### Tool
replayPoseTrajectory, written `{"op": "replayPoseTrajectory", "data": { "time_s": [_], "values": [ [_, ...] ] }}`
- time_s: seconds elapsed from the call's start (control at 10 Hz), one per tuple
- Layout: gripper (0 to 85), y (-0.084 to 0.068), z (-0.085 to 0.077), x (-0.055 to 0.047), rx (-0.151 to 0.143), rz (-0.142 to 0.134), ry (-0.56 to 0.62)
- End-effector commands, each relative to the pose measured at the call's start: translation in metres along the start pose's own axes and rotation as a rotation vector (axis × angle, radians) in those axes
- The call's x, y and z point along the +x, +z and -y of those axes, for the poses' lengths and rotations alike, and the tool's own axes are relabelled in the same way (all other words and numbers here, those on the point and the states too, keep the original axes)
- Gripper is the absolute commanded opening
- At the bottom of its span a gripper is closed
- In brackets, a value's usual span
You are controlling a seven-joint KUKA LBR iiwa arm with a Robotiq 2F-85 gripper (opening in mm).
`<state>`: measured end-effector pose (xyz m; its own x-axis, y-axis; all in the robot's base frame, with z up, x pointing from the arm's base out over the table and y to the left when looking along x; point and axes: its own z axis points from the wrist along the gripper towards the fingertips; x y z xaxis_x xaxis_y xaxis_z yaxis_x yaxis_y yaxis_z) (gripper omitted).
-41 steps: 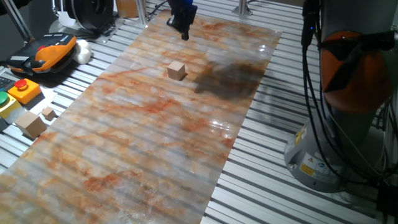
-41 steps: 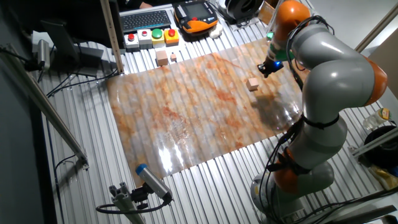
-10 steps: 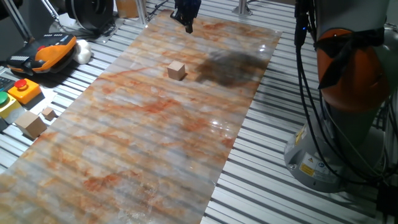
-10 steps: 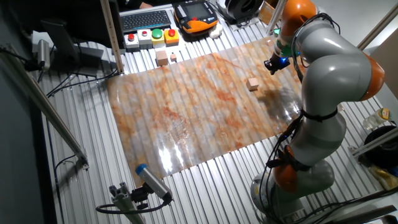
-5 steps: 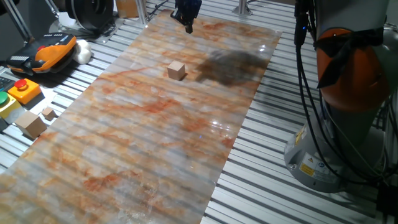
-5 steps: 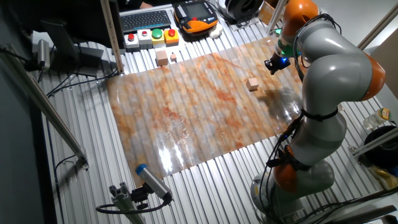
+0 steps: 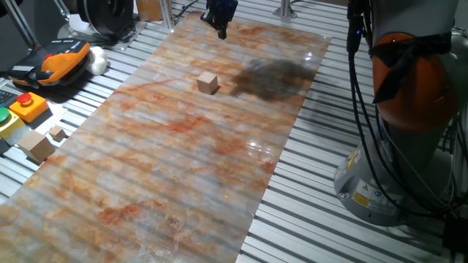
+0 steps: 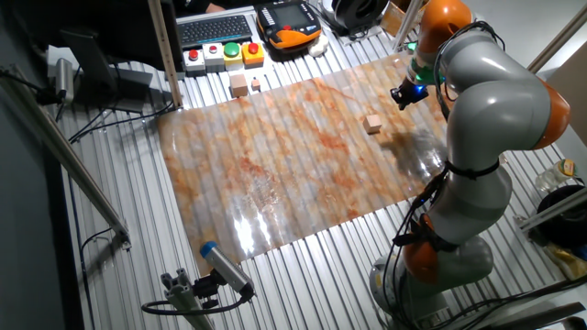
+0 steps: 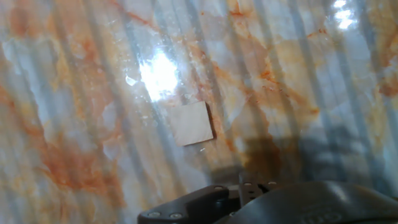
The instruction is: Hold a small block with the gripper and sweep it from left to right on the table
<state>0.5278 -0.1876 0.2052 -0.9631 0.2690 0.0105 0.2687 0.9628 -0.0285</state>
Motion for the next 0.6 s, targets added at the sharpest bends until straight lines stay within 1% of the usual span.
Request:
{"op": "replayPoseTrajectory", "data": {
  "time_s": [0.0,0.2,0.5],
  "values": [
    [0.0,0.0001,0.0,0.0,0.003,0.0,-0.001],
    [0.0,0.0001,0.0,0.0,0.014,0.0,-0.006],
    [0.0,0.0001,0.0,0.0,0.02,-0.011,0.001]
  ]
}}
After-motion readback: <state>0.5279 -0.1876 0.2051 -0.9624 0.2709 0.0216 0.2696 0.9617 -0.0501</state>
